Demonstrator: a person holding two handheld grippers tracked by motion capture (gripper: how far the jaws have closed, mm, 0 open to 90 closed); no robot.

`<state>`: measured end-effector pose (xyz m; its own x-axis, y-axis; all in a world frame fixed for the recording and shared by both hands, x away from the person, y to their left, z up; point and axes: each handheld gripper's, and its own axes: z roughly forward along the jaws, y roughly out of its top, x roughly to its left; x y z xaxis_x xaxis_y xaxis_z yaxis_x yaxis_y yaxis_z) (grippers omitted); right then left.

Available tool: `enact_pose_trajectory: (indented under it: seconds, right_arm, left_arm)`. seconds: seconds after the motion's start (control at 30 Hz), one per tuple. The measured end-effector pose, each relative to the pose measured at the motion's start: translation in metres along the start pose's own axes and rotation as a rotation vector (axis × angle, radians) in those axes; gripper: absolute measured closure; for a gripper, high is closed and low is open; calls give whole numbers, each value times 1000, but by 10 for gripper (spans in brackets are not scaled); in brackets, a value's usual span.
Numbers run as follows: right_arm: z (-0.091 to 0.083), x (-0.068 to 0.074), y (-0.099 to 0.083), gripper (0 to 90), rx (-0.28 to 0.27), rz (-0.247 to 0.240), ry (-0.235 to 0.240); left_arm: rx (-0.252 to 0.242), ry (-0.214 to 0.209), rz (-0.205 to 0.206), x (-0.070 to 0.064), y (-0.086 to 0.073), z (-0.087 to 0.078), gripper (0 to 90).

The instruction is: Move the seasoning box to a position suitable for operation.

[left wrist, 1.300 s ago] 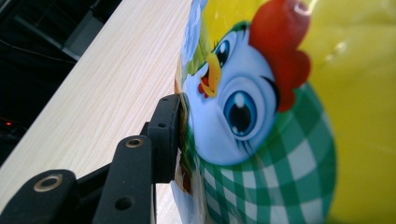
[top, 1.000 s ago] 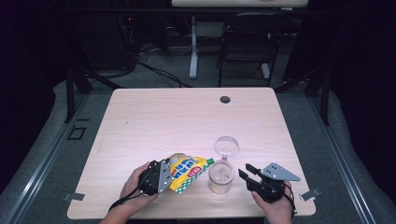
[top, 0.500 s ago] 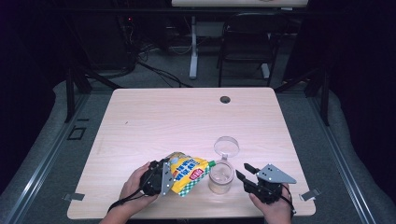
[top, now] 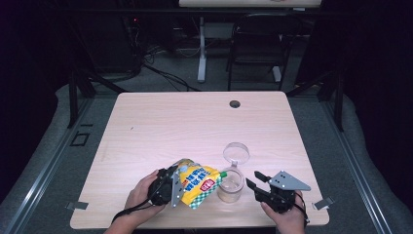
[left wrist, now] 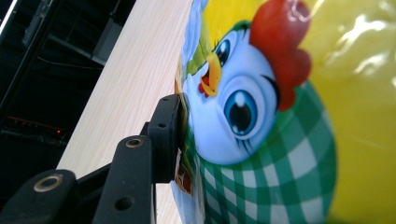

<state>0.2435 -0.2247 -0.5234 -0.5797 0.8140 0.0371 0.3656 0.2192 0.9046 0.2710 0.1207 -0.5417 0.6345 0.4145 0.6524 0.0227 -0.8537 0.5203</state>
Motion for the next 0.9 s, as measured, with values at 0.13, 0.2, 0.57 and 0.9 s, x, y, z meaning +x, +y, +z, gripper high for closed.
enact_pose_trajectory:
  seconds: [0.13,0.2,0.57,0.9]
  right_arm:
    - [-2,0,1,583,-3,19,23]
    - [-3,1,1,594,-3,23,27]
    - [-11,13,10,682,4,-31,24]
    - [-9,33,17,684,5,-100,47]
  left_arm:
    - [3,10,6,0,0,0,583]
    - [8,13,8,0,0,0,584]
    - [12,25,23,-1,2,-2,584]
    - [27,30,47,-2,5,-3,584]
